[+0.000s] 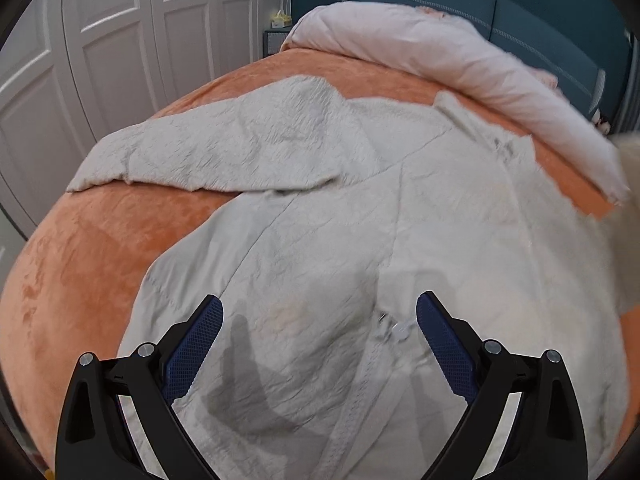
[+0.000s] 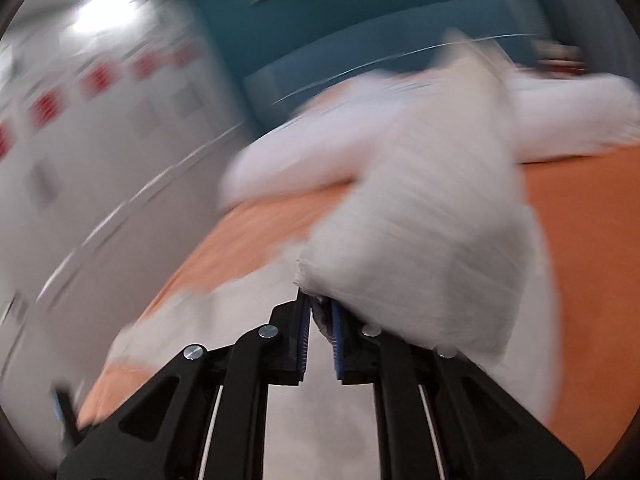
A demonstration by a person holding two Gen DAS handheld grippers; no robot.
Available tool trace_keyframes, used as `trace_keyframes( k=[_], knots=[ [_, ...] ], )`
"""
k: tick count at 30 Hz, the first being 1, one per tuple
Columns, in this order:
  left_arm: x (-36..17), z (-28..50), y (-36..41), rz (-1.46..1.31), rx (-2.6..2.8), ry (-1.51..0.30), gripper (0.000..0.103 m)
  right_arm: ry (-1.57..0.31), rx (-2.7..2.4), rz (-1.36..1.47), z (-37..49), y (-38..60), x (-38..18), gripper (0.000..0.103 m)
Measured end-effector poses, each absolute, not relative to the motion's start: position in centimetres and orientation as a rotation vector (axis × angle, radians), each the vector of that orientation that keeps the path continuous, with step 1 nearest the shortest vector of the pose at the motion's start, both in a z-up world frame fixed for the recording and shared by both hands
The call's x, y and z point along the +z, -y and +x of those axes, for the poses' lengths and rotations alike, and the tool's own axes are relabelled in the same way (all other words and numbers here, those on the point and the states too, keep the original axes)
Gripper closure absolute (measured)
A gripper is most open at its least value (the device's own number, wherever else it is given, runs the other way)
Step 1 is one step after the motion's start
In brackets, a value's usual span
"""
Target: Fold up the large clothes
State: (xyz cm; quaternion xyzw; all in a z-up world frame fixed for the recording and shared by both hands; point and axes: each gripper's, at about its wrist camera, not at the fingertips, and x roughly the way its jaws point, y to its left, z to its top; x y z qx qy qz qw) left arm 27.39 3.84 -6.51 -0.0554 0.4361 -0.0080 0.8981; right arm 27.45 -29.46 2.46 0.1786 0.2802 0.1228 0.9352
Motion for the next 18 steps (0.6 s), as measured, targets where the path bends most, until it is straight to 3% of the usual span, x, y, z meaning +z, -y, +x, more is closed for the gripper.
trace_keyframes(
  k=[1, 2, 3, 7, 10, 16, 17, 18],
  knots=[
    [-6.2, 27.6, -3.9, -0.138, -0.03, -0.898, 0.008, -0.617, 0.315, 0.311, 28.4, 25.6, 1.2, 0.082],
    [-5.8, 27.9, -4.0, -0.166, -0.048, -0.893, 0.008, -0.661, 0.355, 0.263, 28.9, 22.5, -0.1, 0.066],
    [-5.4, 28.3, -4.1, -0.195, -0.068, -0.889, 0.008, -0.714, 0.381, 0.211, 29.4, 19.4, -1.8, 0.058],
    [-4.5, 31.2, -4.2, -0.324, -0.178, -0.907, 0.008, -0.748, 0.375, 0.213, 27.3, 17.1, -4.1, 0.052],
    [-5.4, 34.3, -3.3, -0.437, -0.262, -0.954, 0.008, -0.721, 0.293, 0.324, 24.7, 22.5, -3.8, 0.043],
    [-10.5, 39.7, 0.9, -0.472, -0.263, -1.086, 0.009, -0.749, -0.036, 0.457, 21.9, 33.8, -4.9, 0.042],
    [-10.7, 40.2, 1.5, -0.448, -0.244, -1.072, 0.017, -0.738, -0.078, 0.482, 22.0, 35.6, -5.1, 0.041],
    [-10.7, 40.4, 2.0, -0.426, -0.238, -1.056, 0.037, -0.733, -0.114, 0.503, 22.5, 36.9, -5.3, 0.041]
  ],
)
